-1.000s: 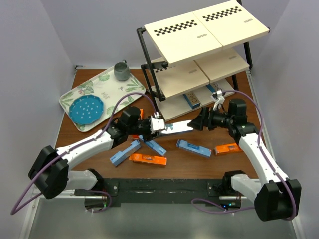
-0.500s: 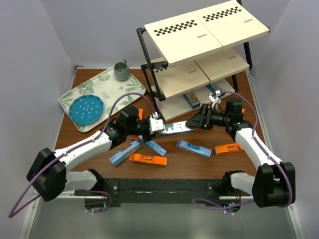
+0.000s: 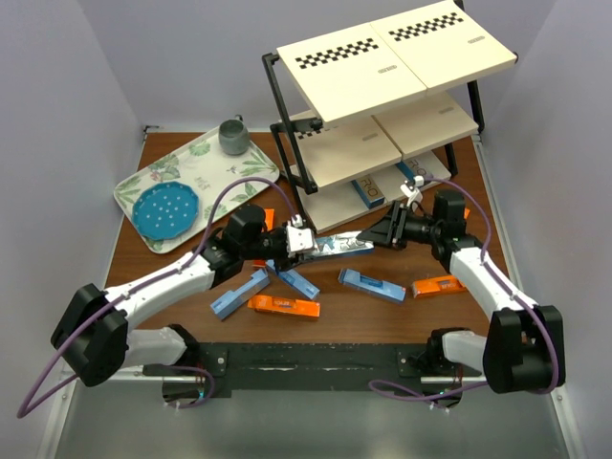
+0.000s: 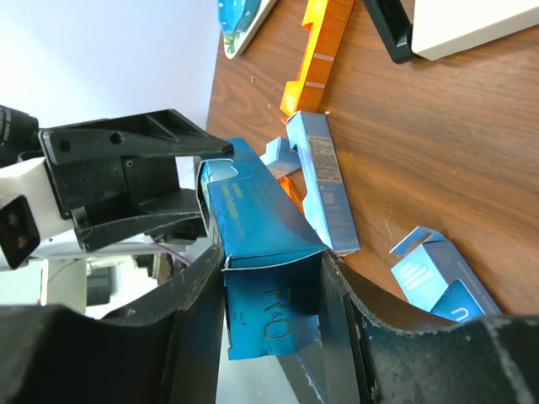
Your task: Place and organize the toothpastes onto the shelf
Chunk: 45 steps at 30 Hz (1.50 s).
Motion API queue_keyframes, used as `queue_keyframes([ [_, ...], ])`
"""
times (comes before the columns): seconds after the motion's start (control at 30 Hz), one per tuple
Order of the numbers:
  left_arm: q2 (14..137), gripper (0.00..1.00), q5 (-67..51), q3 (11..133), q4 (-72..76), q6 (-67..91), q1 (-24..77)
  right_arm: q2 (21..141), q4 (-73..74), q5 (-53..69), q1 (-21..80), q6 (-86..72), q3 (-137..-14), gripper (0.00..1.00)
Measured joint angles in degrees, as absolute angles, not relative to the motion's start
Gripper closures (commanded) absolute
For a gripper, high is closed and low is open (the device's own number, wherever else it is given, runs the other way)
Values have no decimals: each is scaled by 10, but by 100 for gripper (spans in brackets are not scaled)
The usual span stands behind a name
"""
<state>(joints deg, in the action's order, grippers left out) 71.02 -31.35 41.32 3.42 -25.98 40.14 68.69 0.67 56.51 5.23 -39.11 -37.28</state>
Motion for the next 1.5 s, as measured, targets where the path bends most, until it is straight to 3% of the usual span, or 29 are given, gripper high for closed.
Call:
queue_keyframes([
  [0.13,710,26,-291,413,43,-254,402,679,-13,562,52,-415,-359,87],
  [0.23,709,8,-269,412,60,-246,402,662,-34,546,52,-442,-338,89],
  [0.33,694,1,-238,400,80,-234,401,634,-49,522,50,-472,-314,92],
  [0.6,604,0,-108,361,130,-196,401,559,-79,435,39,-539,-280,95],
  [1.07,482,1,220,262,249,-125,394,474,-70,222,43,-617,-248,95],
  [1.5,473,3,322,252,296,-126,391,594,-132,-85,270,-682,-255,95],
])
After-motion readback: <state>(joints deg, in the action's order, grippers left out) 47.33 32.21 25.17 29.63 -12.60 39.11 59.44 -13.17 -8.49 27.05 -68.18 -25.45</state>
